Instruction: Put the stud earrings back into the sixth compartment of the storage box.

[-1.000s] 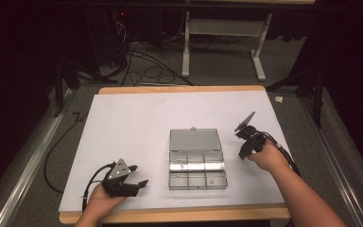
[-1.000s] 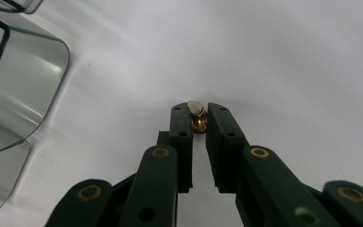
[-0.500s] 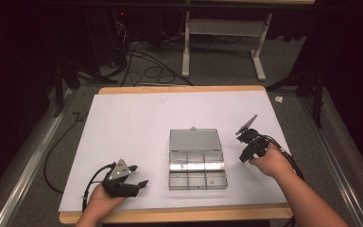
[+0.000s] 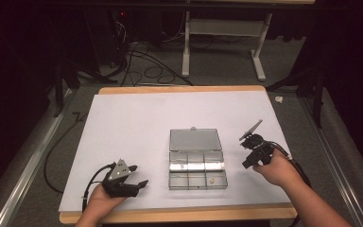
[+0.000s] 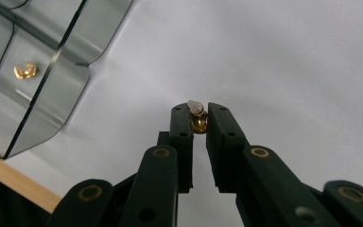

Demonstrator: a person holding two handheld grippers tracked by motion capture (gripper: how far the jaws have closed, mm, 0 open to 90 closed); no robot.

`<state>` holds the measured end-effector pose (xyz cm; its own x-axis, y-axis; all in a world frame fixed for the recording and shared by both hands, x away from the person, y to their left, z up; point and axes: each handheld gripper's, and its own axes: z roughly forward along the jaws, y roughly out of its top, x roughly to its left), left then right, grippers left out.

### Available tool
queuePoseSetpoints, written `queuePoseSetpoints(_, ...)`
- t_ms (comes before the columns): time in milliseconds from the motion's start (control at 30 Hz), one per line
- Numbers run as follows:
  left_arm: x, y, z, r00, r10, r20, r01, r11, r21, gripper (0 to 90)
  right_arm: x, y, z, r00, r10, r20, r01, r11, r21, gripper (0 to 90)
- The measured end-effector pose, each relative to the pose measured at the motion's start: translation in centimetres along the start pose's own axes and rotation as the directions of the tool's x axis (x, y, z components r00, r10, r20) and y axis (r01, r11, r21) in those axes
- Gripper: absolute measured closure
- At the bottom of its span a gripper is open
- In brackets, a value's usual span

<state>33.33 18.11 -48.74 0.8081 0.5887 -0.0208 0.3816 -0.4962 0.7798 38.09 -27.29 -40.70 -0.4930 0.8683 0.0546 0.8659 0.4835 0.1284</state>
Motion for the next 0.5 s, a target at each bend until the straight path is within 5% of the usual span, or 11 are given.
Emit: queuePoseSetpoints(500, 0.0, 0.0, 0.0, 1.0, 0.0, 0.0, 0.0, 1.0, 0.002, 29.4, 2.2, -0.8, -1.6, 0.9975, -0.068, -0.019, 0.068, 0.998, -0.01, 83.0)
